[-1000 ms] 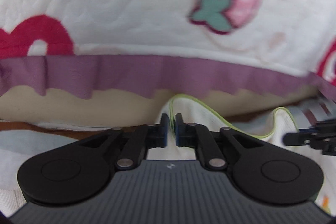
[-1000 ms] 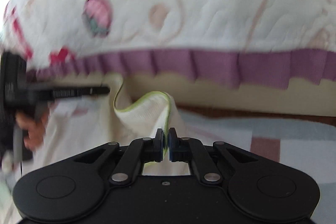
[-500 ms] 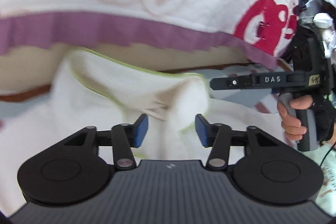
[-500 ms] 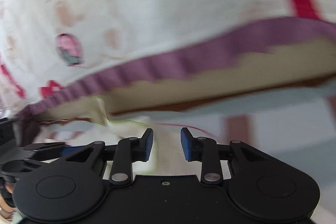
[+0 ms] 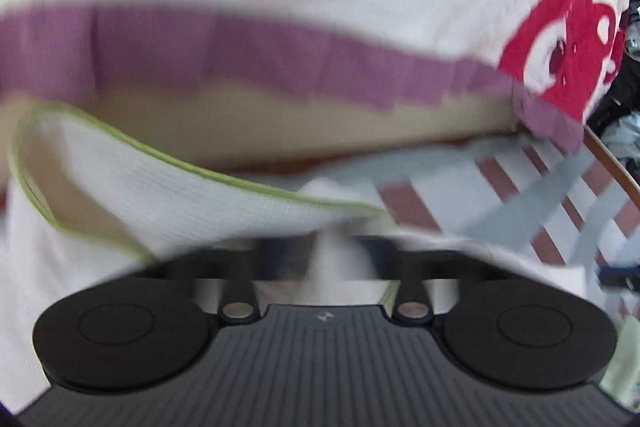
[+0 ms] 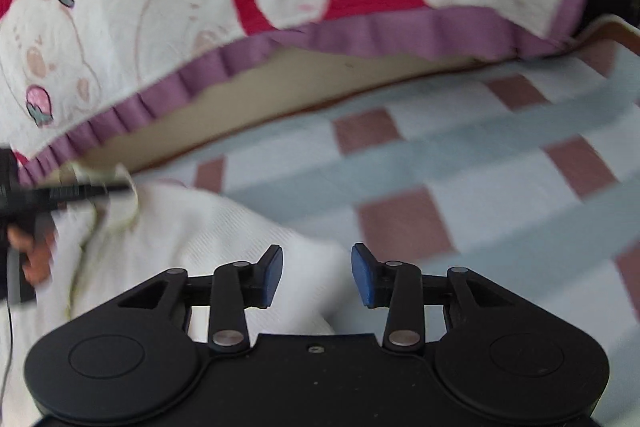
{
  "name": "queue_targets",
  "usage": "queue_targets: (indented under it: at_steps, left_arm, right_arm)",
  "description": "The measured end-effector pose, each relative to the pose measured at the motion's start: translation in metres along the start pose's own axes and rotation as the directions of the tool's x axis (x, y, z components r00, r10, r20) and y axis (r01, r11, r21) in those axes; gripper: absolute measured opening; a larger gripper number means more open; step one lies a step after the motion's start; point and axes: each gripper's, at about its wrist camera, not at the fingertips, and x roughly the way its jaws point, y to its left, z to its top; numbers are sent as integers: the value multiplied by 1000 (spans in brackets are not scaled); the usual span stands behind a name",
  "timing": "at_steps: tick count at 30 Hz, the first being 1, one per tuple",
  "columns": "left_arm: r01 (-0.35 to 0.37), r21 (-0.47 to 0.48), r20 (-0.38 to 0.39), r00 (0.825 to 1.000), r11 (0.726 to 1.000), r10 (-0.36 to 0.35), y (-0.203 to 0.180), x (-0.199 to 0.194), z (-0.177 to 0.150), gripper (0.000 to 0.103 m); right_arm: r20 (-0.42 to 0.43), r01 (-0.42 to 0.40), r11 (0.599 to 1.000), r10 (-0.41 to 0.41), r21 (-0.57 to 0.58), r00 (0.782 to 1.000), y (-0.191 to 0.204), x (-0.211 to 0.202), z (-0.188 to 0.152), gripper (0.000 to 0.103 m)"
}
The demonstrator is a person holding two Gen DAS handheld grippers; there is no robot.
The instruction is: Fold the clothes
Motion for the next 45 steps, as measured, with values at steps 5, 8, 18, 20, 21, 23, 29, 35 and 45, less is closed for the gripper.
queue_targets:
  at_steps: [5,8,18,20,21,23,29,35,45]
  left_arm:
    - [-11,-208,133,990,978,39,37,-26,4,3]
    - [-98,-325,52,991,941,122,55,-22,-6,7]
    - [-1,-264,40,999,964,12,28,-55,-17,53]
    - [-19,-232,9,1000,972,22,20,-49,-16,58]
    - [-32,-224,-13,999,974,30,18,-45,-17,58]
    - [-52,-228,-45,998,972,43,9,-34,-14,58]
    - [-50,-211,-48,998,976,41,8,-31,-20,58]
    - [-94,-113,-16,996,989,93,0,-9,-6,24]
    - [-129,-46,68,989,991,132,9,-27,-1,3]
  right_arm:
    - [-41,-1,999,2,33,999,-17,-6,-27,44]
    - [-62,-25,996,31,85,998,-24,-5,-44,46]
    - [16,-6,1000,6,-13,1000,9,21,-81,70]
    - [37,10,996,-6,-85,999,20,29,-80,20]
    - [39,20,994,-16,-108,999,21,29,-75,8]
    - [88,64,991,-54,-118,995,20,20,-59,8]
    - [252,356,926,-317,-129,914,-26,-42,6,8]
    - [306,585,790,-520,-181,797,-76,-74,66,7]
    - [362,763,618,-679,-189,639,-125,-77,117,7]
